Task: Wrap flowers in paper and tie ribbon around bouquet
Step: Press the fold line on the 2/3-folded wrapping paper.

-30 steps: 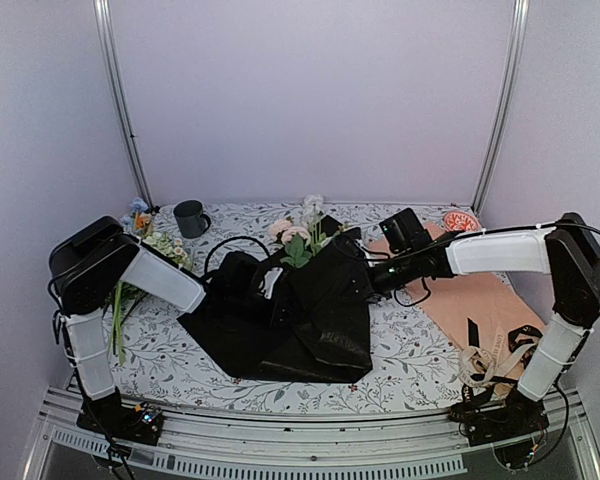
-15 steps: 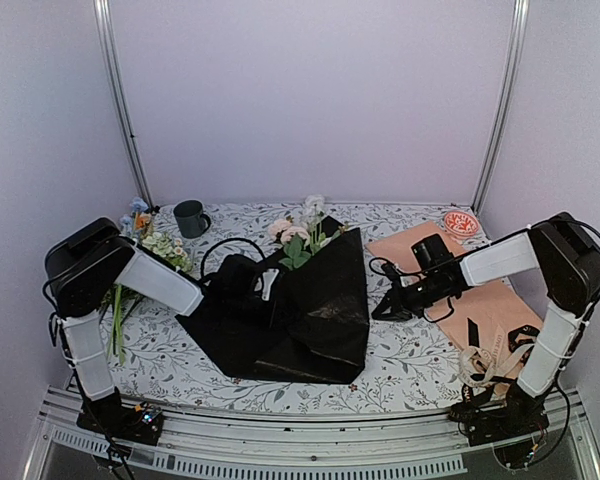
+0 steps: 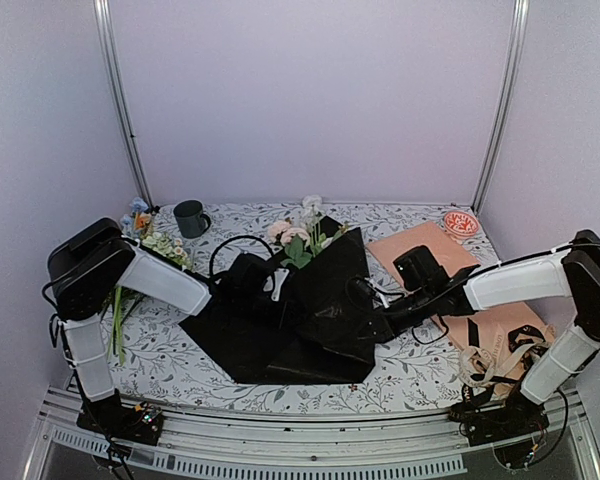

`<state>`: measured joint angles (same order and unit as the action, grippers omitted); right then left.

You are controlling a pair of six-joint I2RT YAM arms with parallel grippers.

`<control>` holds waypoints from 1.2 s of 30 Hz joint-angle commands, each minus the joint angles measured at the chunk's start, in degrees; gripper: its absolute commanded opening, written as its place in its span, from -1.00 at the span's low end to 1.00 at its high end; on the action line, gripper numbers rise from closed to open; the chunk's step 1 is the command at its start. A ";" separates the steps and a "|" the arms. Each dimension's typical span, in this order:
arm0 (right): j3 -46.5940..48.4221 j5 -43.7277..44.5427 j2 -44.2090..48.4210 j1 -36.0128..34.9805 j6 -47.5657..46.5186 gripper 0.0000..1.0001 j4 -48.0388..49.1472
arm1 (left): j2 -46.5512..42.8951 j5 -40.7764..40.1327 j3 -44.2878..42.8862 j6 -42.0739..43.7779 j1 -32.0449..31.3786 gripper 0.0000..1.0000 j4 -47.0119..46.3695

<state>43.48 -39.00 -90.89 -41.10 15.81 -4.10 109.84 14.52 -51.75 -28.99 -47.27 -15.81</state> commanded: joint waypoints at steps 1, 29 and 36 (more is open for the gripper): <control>-5.95 -2.51 -2.48 -0.52 0.89 -0.94 0.73 | 1.05 -1.04 -0.99 0.57 -0.86 -1.00 2.25; 10.35 -6.91 -10.67 -3.55 4.66 -0.99 2.15 | 1.72 -1.26 -2.56 1.82 -1.82 -1.00 3.06; 9.13 -1.02 -19.27 -4.91 3.36 -1.00 -0.55 | 0.91 -1.00 -2.92 1.53 -1.94 -1.00 3.71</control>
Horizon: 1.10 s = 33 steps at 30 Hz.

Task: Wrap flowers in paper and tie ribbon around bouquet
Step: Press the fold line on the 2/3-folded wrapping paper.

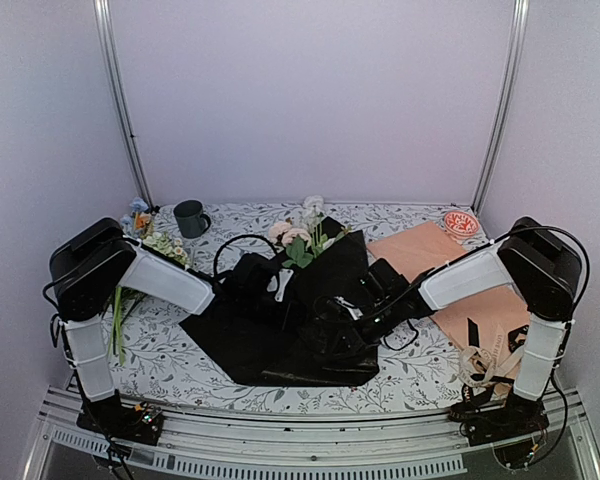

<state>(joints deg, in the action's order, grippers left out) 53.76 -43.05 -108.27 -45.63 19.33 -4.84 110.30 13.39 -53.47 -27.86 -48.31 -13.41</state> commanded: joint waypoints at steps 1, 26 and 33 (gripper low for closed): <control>-2.13 4.28 -2.42 -0.35 -0.09 -0.99 -0.57 | -0.08 0.15 -1.32 0.22 -0.89 -0.81 1.61; -4.50 5.72 -1.30 -0.42 -1.73 -0.99 -2.91 | -31.20 -21.71 22.32 -17.89 19.43 0.98 31.76; -4.06 5.48 -1.45 -0.43 -2.09 -0.99 -2.81 | -30.50 -25.17 20.84 -15.17 21.22 0.98 33.84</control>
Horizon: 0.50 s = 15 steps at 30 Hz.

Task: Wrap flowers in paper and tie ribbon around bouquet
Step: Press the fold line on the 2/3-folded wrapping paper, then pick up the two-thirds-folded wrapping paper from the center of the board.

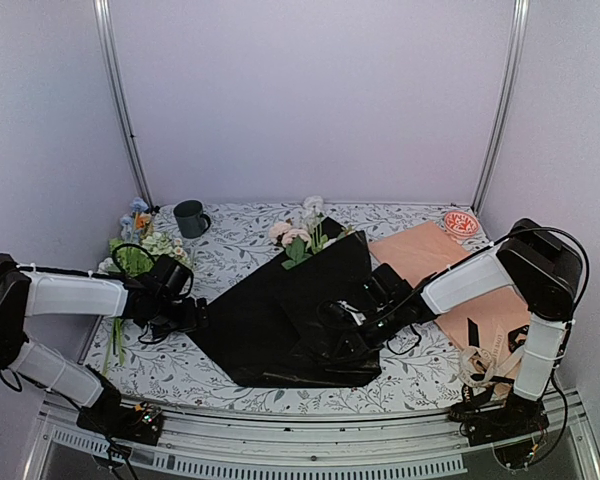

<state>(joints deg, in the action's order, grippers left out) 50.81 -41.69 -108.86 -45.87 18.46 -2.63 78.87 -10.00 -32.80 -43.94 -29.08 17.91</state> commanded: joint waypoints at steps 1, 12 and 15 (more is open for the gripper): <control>-1.07 4.15 -0.98 -0.23 -1.23 -0.99 -5.01 | 1.44 -0.53 0.44 1.67 2.50 0.98 1.16; -0.54 3.81 -2.24 -0.23 -1.23 -0.99 -4.85 | 15.70 28.39 1.59 4.44 -3.00 0.54 -22.05; -0.50 3.81 -2.49 -0.23 -1.23 -0.99 -4.79 | 15.25 30.30 0.89 3.67 -4.14 0.40 -25.17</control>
<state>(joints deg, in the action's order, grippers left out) 50.96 -41.71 -108.92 -45.87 18.09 -2.90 91.22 10.35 -34.15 -38.98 -31.05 -9.13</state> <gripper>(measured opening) 0.004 0.731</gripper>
